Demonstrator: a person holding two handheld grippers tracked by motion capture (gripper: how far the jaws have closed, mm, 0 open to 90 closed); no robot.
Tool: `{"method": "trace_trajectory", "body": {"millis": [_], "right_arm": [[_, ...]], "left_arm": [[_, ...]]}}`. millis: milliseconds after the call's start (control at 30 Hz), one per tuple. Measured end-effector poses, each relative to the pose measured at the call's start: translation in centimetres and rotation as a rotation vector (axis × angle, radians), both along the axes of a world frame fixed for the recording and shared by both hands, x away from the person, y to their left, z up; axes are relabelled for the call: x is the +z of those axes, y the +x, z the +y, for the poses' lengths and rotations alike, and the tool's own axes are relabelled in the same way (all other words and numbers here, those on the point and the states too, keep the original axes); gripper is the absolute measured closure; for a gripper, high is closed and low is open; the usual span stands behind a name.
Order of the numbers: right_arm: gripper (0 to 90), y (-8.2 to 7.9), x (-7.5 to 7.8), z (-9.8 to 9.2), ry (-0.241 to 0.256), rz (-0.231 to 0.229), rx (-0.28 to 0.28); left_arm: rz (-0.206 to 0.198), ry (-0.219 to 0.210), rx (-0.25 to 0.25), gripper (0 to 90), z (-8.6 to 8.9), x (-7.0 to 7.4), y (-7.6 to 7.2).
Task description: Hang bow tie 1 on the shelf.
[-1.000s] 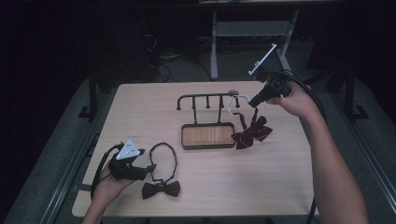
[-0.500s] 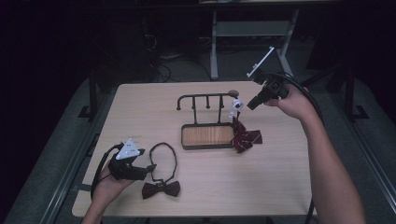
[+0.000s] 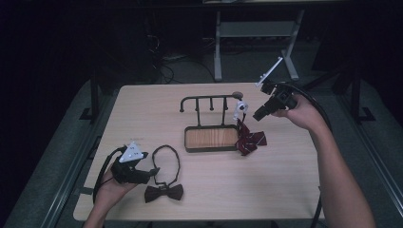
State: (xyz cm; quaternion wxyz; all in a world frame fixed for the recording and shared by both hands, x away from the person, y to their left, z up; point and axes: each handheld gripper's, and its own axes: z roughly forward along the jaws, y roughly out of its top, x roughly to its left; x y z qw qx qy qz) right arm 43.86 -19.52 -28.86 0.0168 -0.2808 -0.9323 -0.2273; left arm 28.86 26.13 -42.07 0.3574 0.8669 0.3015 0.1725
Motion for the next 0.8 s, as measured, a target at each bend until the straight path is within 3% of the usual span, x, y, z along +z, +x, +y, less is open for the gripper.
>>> {"method": "trace_trajectory", "body": {"millis": [800], "right_arm": [[64.6, -2.1, -3.0, -1.2, 0.049, 0.028, 0.014]], "left_arm": [[0.015, 0.005, 0.004, 27.1, -0.2, -0.2, 0.0]]}}
